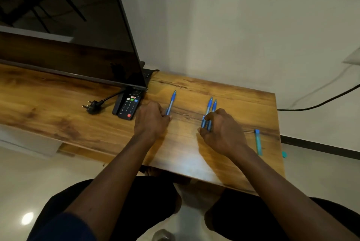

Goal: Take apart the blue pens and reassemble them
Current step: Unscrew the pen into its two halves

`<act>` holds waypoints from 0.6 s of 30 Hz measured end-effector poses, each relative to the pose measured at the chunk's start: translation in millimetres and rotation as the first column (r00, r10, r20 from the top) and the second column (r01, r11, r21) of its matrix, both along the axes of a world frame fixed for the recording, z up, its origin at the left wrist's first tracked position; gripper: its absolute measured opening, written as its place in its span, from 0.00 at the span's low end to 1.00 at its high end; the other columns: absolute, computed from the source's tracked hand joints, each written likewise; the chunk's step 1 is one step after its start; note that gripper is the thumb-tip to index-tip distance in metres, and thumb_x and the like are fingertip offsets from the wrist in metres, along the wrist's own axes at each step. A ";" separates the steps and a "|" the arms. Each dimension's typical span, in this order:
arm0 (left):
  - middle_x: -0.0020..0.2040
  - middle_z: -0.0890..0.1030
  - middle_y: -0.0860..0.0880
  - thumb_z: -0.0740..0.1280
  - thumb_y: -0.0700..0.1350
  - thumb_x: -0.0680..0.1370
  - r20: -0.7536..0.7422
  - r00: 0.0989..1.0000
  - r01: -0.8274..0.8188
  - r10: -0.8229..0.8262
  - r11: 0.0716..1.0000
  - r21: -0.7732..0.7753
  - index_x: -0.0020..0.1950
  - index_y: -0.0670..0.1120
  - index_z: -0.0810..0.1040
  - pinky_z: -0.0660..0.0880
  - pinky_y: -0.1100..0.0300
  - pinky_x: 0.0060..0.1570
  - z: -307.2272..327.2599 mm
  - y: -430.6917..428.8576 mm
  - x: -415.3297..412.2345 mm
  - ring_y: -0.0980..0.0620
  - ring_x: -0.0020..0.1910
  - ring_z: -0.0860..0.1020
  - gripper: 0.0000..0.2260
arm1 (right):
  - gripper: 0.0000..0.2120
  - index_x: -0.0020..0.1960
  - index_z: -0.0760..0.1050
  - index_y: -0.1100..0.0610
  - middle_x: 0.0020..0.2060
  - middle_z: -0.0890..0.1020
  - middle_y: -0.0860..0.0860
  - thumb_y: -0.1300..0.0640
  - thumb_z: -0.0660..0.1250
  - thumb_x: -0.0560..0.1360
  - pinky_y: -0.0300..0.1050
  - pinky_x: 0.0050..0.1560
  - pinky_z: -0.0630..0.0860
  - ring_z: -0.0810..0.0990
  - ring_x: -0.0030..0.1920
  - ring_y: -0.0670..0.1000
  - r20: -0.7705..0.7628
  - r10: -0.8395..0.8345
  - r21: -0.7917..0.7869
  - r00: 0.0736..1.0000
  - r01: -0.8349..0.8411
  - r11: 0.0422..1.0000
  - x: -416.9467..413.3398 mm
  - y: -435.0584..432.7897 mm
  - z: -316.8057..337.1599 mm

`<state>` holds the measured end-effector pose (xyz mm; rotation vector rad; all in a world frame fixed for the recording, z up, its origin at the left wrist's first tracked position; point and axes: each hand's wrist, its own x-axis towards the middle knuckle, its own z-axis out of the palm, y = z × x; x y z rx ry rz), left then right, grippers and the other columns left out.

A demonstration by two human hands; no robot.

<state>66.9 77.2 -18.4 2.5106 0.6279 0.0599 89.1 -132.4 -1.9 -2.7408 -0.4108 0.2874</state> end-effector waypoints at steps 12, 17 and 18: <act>0.42 0.82 0.49 0.78 0.50 0.76 -0.054 0.997 0.052 -0.051 0.998 0.023 0.47 0.46 0.82 0.82 0.52 0.44 7.5 -6.5 -4.7 0.51 0.44 0.82 0.10 | 0.19 0.64 0.77 0.54 0.59 0.77 0.51 0.47 0.71 0.77 0.51 0.55 0.78 0.78 0.57 0.53 -0.029 -0.015 0.088 0.999 0.017 0.996 2.2 -9.5 -1.7; 0.52 0.83 0.46 0.76 0.56 0.77 -0.021 0.995 0.099 -0.097 0.989 0.107 0.63 0.46 0.78 0.80 0.50 0.51 12.9 -16.0 -6.6 0.46 0.53 0.81 0.21 | 0.19 0.66 0.77 0.54 0.60 0.80 0.52 0.50 0.71 0.77 0.54 0.58 0.80 0.79 0.58 0.53 -0.080 -0.067 0.146 0.995 0.078 0.986 4.6 -17.0 -2.9; 0.54 0.82 0.45 0.75 0.57 0.77 0.003 0.994 0.111 -0.112 0.988 0.105 0.66 0.46 0.76 0.79 0.50 0.52 15.1 -20.5 -6.6 0.46 0.54 0.80 0.23 | 0.18 0.66 0.77 0.55 0.60 0.81 0.53 0.53 0.71 0.77 0.54 0.58 0.80 0.80 0.58 0.53 -0.090 -0.081 0.166 0.993 0.095 0.982 5.5 -18.9 -2.6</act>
